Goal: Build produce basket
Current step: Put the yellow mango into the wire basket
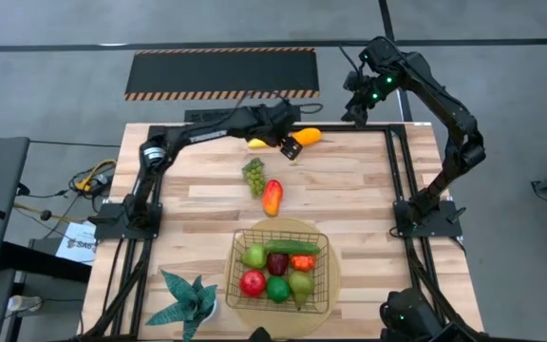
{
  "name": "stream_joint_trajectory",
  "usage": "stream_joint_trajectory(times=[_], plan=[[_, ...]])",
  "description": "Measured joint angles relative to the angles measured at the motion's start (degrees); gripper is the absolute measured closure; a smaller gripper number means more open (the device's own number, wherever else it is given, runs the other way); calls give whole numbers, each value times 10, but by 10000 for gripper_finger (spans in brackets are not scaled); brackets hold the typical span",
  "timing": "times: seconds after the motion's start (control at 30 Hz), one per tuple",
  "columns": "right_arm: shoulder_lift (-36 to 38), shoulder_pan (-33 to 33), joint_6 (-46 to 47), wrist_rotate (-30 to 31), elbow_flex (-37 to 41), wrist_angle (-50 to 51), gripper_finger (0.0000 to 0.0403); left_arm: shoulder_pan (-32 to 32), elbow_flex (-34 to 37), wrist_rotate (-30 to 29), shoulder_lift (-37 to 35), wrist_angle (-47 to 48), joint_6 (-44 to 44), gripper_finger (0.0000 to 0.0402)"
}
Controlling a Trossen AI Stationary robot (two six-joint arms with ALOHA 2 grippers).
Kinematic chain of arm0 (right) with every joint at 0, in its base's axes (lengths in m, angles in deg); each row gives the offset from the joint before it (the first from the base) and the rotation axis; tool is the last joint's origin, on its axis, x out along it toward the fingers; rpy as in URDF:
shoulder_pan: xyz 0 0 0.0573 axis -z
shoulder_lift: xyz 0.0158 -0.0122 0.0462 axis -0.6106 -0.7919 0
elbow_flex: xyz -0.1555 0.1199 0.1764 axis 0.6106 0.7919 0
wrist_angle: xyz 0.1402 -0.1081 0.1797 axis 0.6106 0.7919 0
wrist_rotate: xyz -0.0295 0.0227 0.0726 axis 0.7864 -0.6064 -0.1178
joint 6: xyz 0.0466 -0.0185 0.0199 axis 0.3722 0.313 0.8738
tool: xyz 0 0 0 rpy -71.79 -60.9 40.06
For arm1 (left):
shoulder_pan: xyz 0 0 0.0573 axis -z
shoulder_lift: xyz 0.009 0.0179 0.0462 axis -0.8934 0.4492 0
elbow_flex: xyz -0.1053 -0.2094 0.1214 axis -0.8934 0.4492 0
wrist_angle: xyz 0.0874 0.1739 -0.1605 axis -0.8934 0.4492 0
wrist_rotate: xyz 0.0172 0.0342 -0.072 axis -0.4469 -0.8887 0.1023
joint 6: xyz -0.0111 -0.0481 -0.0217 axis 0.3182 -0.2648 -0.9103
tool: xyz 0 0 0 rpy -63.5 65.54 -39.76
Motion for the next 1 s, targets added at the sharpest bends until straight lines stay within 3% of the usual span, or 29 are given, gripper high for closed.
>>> stream_joint_trajectory(times=[0.17, 0.3, 0.47, 0.6, 0.73, 1.0], plan=[[0, 0, 0, 0, 0, 1, 117, -24, -41, 10, -49, 57, 11, 292], [0, 0, -2, 1, 0, 0, 117, -71, -59, 30, -63, 49, 2, 384], [0, 0, -5, 1, 2, -13, 117, -152, -50, 187, -26, 33, -79, 400], [1, 7, -4, 0, 15, -49, 117, -183, -46, 220, 5, 21, -125, 401], [0, 20, 4, 1, 69, -128, 117, -183, -49, 300, 16, -60, -223, 401], [0, 52, 31, 1, 199, -222, 117, -178, -53, 129, 30, 30, -193, 401]])
